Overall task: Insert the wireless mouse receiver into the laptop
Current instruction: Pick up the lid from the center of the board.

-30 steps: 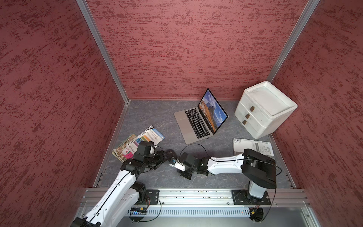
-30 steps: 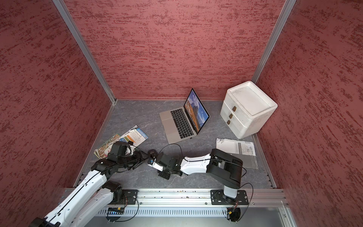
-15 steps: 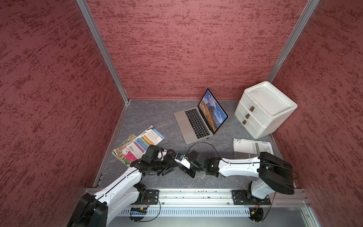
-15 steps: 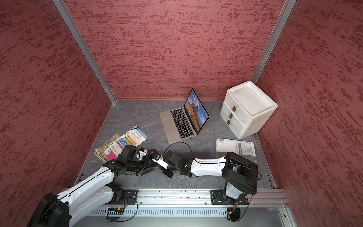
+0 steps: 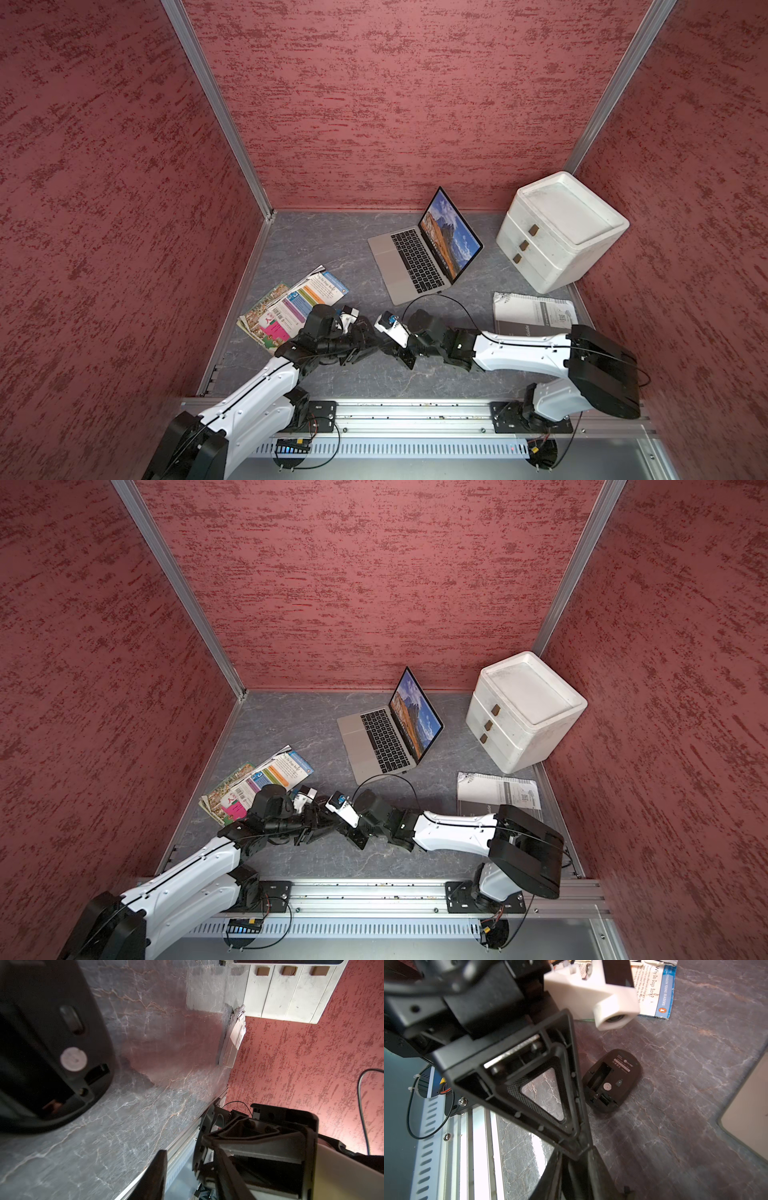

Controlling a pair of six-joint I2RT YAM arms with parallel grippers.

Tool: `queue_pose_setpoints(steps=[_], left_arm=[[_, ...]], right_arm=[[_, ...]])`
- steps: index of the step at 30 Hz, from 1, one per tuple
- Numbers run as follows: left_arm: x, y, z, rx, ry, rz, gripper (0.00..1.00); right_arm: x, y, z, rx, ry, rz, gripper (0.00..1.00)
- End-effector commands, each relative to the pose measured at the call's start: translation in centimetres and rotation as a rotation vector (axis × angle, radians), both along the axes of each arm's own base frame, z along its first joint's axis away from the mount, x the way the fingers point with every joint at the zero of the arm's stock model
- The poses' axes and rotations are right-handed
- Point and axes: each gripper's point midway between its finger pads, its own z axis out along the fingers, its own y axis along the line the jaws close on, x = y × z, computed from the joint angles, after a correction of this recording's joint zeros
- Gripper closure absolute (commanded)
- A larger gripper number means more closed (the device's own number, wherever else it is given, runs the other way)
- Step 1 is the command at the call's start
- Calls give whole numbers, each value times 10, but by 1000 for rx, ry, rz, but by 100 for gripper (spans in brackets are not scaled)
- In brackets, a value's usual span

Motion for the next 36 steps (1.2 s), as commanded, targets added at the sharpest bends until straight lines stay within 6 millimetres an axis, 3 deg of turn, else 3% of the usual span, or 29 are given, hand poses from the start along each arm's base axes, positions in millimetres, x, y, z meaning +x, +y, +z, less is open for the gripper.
queue_pose_setpoints(steps=[1,8,12,15,18,20,27,32,36], left_arm=[[-2,-4,6,-41,-31,-23,70],[-4,-8,15,-84,-56,-54,90],[-6,-10,21,-111,-73,-74,100],[-1,-13,35,-145,-118,-66,100],[12,-12,56,-182,-188,-16,100],[24,-10,73,-208,-240,31,100],[45,-5,136,-338,-399,87,100],[41,-7,169,-431,-494,52,100],[34,-11,179,-469,-513,10,100]], right_arm=[[0,4,16,66,1,6,79],[4,2,16,75,19,-10,81],[7,-2,32,116,18,-28,80],[10,-10,48,132,32,-74,59],[19,-27,87,230,79,-173,40],[32,-43,106,306,166,-260,33],[52,-76,140,559,485,-341,26],[48,-67,157,663,635,-243,26],[44,-59,168,715,689,-169,30]])
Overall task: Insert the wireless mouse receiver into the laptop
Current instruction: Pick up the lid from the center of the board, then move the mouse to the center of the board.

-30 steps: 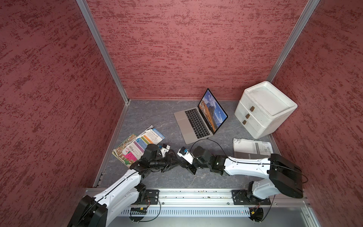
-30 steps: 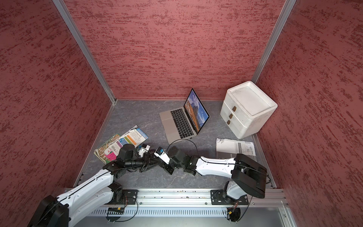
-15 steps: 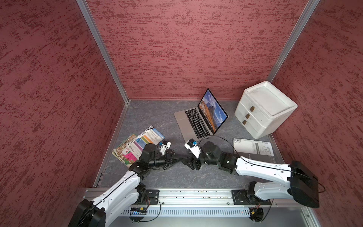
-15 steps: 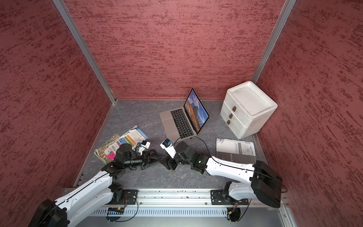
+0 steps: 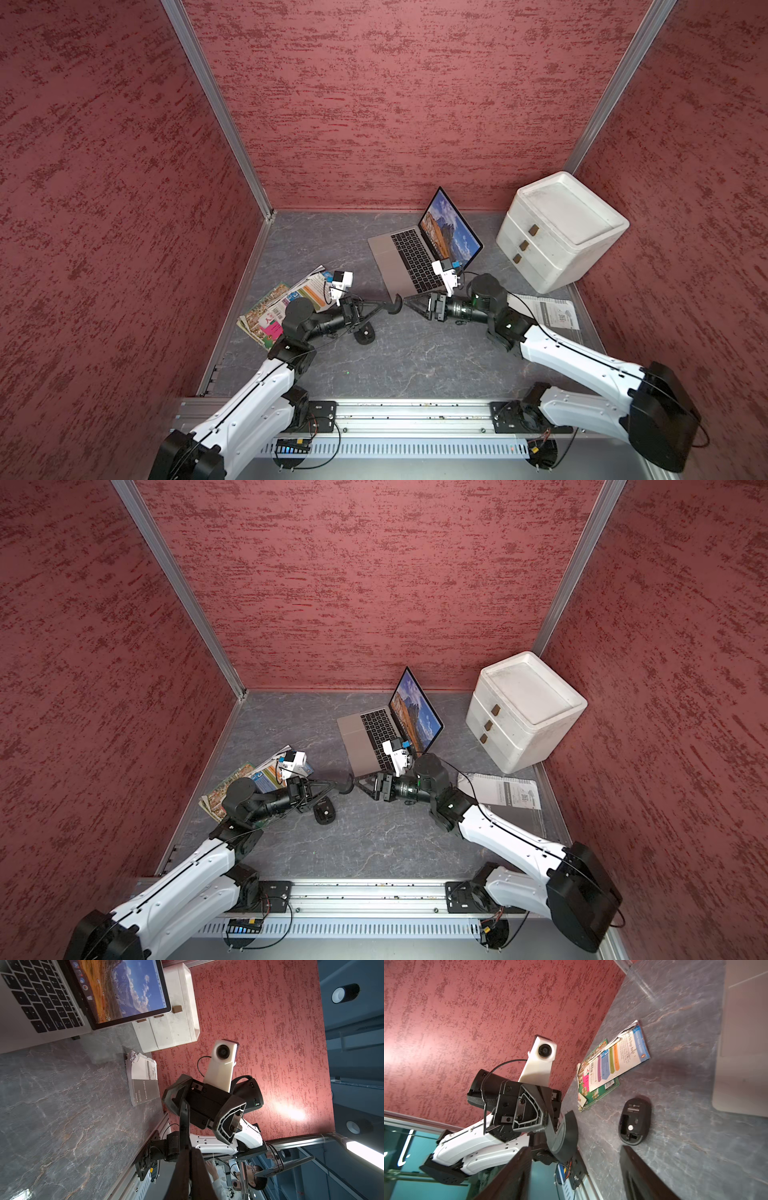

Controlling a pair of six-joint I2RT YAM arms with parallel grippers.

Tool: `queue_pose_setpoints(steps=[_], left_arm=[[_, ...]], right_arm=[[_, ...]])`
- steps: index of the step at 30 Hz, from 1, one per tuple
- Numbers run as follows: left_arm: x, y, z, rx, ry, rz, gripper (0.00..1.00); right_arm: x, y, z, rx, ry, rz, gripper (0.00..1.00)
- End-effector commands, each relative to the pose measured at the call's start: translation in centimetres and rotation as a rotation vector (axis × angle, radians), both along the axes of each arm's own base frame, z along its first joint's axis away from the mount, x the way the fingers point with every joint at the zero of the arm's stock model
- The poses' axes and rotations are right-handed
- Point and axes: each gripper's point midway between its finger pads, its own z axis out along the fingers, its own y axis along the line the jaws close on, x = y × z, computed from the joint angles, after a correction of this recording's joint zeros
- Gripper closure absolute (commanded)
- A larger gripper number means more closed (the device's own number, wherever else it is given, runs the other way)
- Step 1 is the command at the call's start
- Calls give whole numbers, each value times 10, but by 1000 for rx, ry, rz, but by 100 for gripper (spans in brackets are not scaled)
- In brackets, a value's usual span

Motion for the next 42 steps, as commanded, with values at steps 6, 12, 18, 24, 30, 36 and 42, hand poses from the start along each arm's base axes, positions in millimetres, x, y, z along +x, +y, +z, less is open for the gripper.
queue_pose_setpoints(steps=[6,12,18,24,30,36,42], left_arm=[[-13,-6,36,-74,-114,-75,100],[-12,-7,42,-95,-129,-72,100],[-5,-6,29,-68,-85,-47,59],[8,48,-99,397,306,232,19],[6,110,-155,799,471,387,17],[18,106,-176,845,507,333,17],[15,94,-190,785,567,286,37]], right_arm=[[-19,14,49,232,16,171,49],[-23,14,49,242,28,193,71],[-22,11,47,249,29,168,100],[-9,-7,8,101,37,0,100],[-6,-18,-21,9,75,-68,100],[-8,-24,-35,-40,102,-86,100],[-11,-27,-40,-36,105,-95,100]])
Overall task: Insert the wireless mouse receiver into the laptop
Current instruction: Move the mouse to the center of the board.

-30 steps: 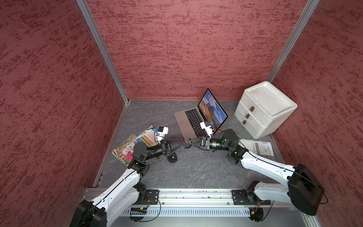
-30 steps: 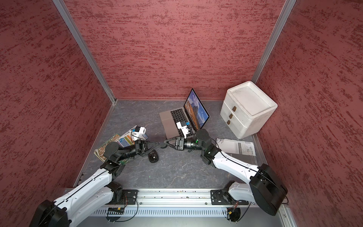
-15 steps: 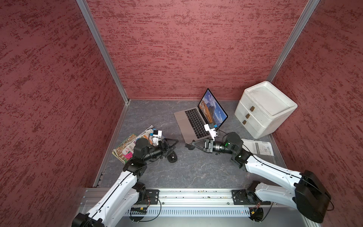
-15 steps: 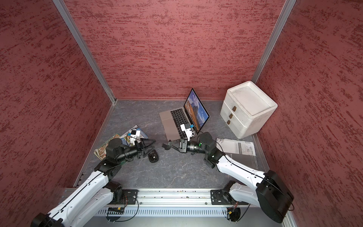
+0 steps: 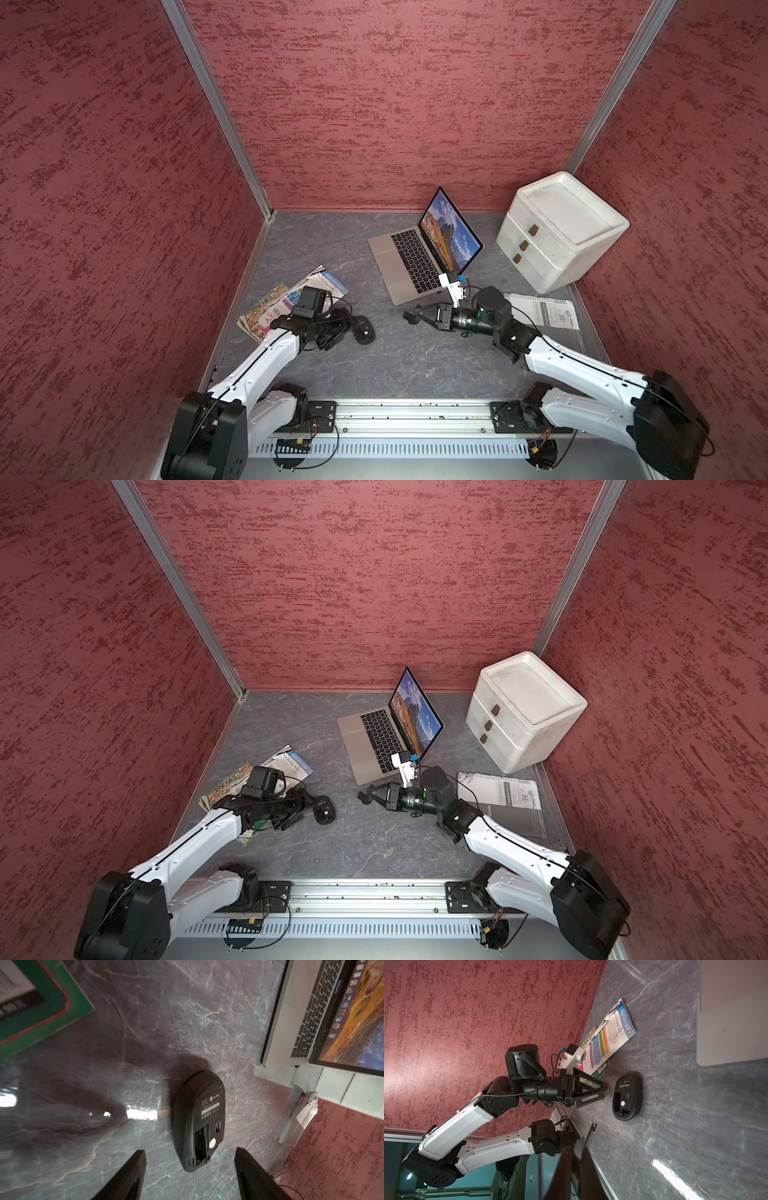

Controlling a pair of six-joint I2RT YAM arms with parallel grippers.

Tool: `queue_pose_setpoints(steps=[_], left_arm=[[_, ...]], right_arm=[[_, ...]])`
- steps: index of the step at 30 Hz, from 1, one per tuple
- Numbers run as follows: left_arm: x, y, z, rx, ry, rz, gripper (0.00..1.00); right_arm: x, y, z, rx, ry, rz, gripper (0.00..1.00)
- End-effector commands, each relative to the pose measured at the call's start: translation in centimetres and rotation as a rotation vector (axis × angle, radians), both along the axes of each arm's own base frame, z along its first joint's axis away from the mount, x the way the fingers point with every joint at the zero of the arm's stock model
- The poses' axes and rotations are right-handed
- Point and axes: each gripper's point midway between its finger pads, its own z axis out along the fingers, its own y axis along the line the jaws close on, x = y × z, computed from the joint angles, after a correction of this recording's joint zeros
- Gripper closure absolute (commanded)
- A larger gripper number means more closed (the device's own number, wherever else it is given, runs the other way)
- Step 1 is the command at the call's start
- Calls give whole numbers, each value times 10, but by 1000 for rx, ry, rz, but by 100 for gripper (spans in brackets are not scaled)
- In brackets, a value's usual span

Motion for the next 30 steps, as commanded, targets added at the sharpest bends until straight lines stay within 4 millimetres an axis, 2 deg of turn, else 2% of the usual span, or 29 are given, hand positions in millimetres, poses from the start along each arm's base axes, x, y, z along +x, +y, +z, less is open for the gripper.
queue_pose_setpoints(steps=[1,10,17,18,23,30], left_arm=[[0,-5,-2,-31,-12,-11,40],[-1,-21,-20,-97,45,-17,54],[-4,-29,-31,-100,81,-6,70],[-5,-34,-33,-115,84,4,74],[-3,-59,-35,-144,84,65,81],[-1,-103,-32,-197,68,151,82]], right_arm=[[2,-5,0,-10,-25,-24,100],[2,-3,-5,-17,-30,-10,100],[1,-3,-7,-26,-36,-8,100],[1,-3,-8,-29,-36,-7,100],[-2,-9,-17,-38,-28,-23,100],[-6,-21,-44,-75,18,-63,100]])
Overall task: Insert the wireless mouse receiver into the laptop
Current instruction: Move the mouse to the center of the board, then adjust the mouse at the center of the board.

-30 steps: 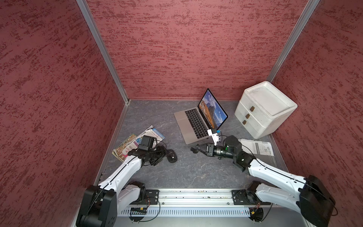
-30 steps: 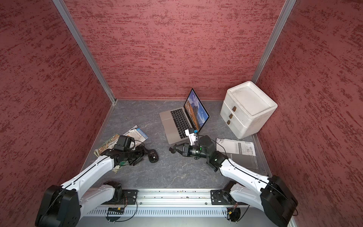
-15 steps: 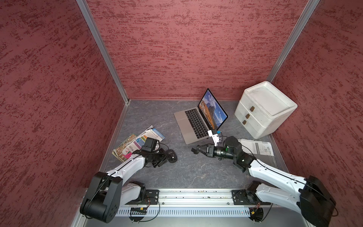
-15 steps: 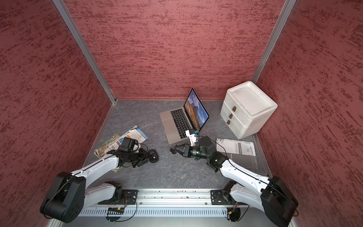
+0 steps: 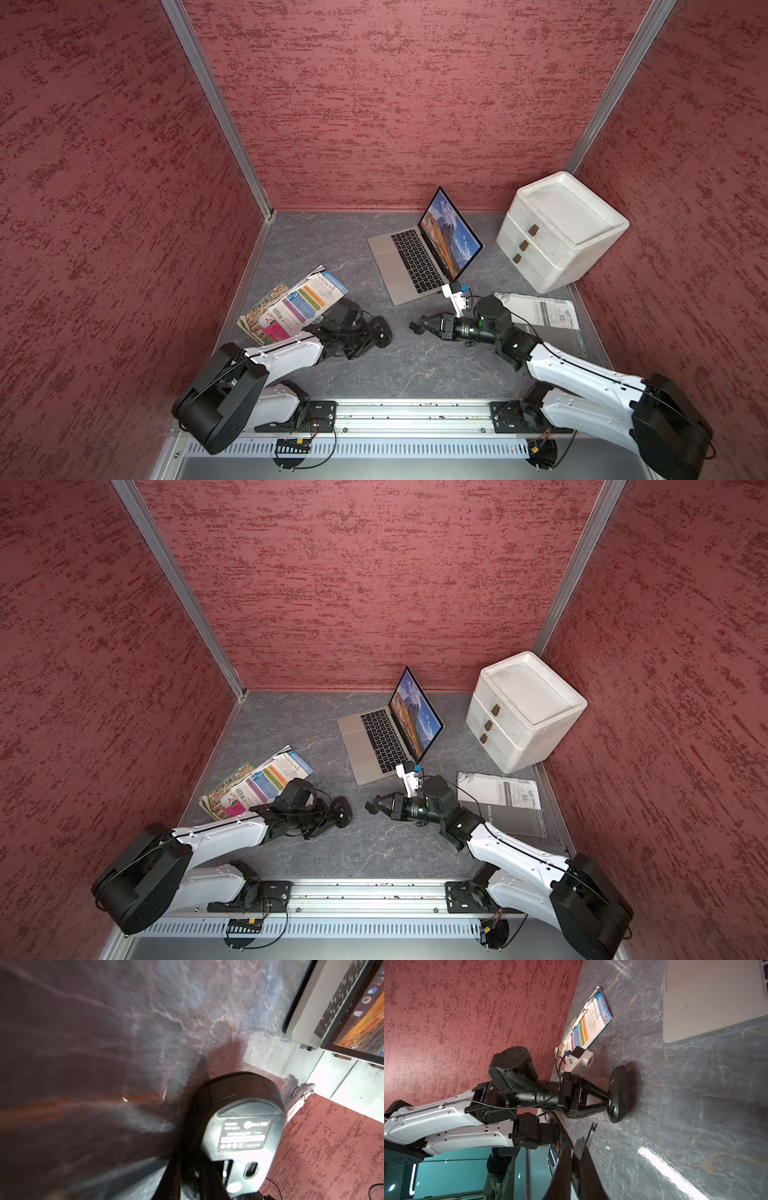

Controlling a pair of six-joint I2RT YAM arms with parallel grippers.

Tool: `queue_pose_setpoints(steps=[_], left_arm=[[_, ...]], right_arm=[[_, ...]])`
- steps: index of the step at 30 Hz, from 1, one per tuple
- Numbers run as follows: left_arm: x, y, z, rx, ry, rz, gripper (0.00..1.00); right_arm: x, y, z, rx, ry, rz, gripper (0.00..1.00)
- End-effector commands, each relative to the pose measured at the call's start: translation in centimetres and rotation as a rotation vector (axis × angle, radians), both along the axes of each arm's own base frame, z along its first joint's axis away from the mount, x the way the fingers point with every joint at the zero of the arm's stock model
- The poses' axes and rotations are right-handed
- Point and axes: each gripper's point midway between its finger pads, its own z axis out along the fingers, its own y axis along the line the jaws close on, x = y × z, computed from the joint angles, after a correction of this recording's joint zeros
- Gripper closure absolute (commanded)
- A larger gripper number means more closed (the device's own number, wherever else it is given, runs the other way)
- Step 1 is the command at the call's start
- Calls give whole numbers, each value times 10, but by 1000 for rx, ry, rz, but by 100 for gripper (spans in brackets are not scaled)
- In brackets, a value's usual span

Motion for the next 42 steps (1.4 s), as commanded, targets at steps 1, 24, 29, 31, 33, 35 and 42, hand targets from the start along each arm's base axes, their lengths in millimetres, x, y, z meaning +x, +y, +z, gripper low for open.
queue_pose_setpoints(steps=[1,24,29,31,33,35,42], left_arm=[[17,-22,8,-51,-25,123,82],[0,-53,27,-61,-36,-108,40],[10,-39,38,18,-108,-327,25],[23,-37,40,51,-159,-398,23],[38,-35,41,85,-213,-420,21],[53,-31,40,97,-259,-417,19],[79,-54,33,23,-293,-441,14]], right_arm=[[4,-8,-5,-1,-6,-52,100],[7,-27,-38,67,134,-257,100],[4,-15,-40,67,153,-241,100],[4,-15,-41,60,153,-248,100],[4,-16,-42,56,155,-254,100],[4,-18,-42,50,155,-264,100],[3,-26,-38,36,142,-289,100]])
